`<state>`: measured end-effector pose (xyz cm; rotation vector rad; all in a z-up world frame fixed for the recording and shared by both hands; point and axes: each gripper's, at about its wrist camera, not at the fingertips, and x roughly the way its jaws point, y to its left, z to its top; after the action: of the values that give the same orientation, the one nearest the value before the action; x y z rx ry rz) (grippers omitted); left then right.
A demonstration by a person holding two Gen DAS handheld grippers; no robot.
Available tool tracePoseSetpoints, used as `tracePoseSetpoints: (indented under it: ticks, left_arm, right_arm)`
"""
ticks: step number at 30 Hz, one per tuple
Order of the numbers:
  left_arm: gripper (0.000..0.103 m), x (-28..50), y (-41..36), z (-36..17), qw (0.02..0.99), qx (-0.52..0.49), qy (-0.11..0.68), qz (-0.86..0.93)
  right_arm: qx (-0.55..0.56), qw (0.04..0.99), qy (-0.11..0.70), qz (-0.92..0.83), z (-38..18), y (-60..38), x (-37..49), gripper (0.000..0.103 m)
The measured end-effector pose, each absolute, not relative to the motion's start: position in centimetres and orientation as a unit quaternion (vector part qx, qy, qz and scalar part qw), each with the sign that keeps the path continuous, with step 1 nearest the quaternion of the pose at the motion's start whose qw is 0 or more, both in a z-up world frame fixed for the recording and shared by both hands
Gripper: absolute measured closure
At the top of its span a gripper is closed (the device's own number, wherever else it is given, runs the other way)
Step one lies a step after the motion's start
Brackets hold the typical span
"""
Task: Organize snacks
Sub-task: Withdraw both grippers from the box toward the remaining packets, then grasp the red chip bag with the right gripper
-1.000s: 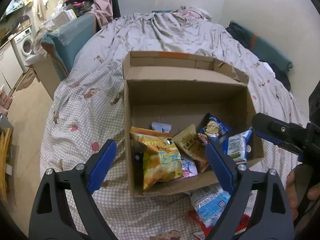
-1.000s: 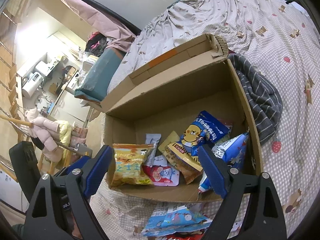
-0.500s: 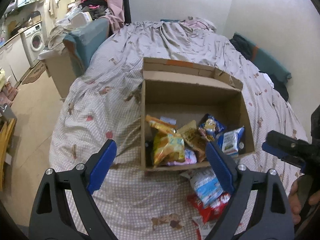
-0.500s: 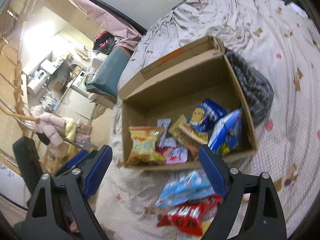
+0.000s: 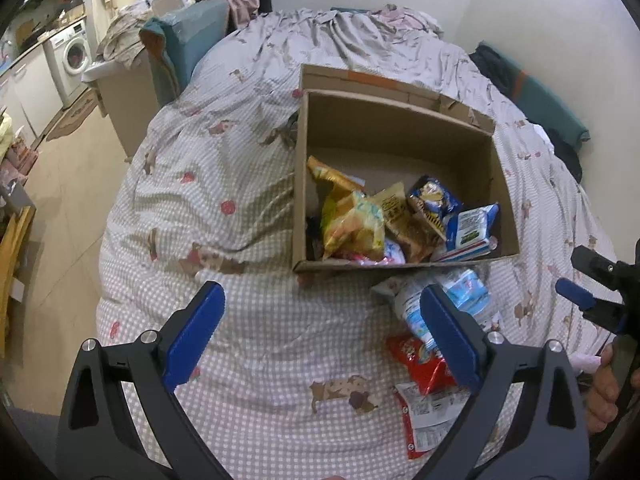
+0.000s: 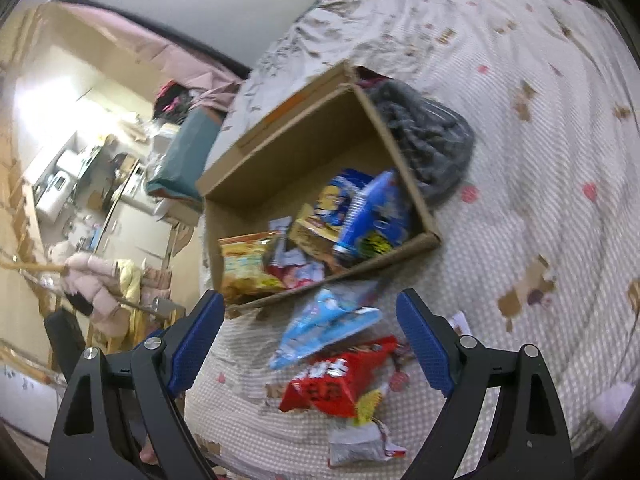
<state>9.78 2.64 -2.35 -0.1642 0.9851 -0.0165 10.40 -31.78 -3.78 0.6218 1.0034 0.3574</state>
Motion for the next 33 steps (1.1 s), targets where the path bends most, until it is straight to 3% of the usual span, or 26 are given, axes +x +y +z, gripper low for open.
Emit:
tracePoseSetpoints:
  ticks: [6,11,17,18,20,25,26,27,30,33]
  left_arm:
    - [0.006,9.8,3.1,-3.4,0.865,-0.098,0.493,-0.002]
    - [0.006,9.9,2.9,-3.7,0.863,-0.093,0.496,-0.004]
    - [0.006,9.8,2.7,-3.9,0.861,-0.091,0.500,-0.007]
    - [0.006,9.8,2.7,-4.0,0.862,-0.090,0.499,-0.007]
    - [0.006,9.8,2.7,-4.1,0.861,-0.090,0.500,-0.006]
    - [0.006,9.9,2.4,-4.2,0.860,-0.086,0.502,-0.007]
    - [0.006,9.9,2.3,-4.1,0.861,-0.084,0.502,-0.008]
    - [0.006,9.9,2.3,-4.1,0.861,-0.083,0.502,-0.008]
    - [0.006,9.9,2.2,-4.1,0.861,-0.084,0.501,-0.007]
    - [0.006,9.9,2.3,-4.1,0.861,-0.084,0.501,-0.007]
  right_arm:
    - [0.303,0.778,0.532,0.142,-7.2,-32.5,10.8,0.013]
    - [0.246,0.731,0.615,0.168,-10.6,-28.5,11.0,0.013]
    - [0.109,0.736,0.641,0.188,-11.9,-22.3,10.4,0.013]
    - [0.093,0.736,0.643,0.192,-12.1,-21.5,10.3,0.009]
    - [0.073,0.736,0.644,0.195,-12.6,-20.5,10.3,0.002]
    - [0.059,0.733,0.646,0.204,-13.4,-19.4,11.5,0.003]
    - [0.060,0.733,0.646,0.206,-13.4,-19.4,11.6,0.005]
    - [0.064,0.731,0.645,0.213,-13.3,-19.4,11.6,0.021]
    - [0.078,0.726,0.641,0.237,-12.9,-19.8,11.5,0.036]
    - [0.083,0.728,0.633,0.250,-12.2,-20.3,11.0,0.043]
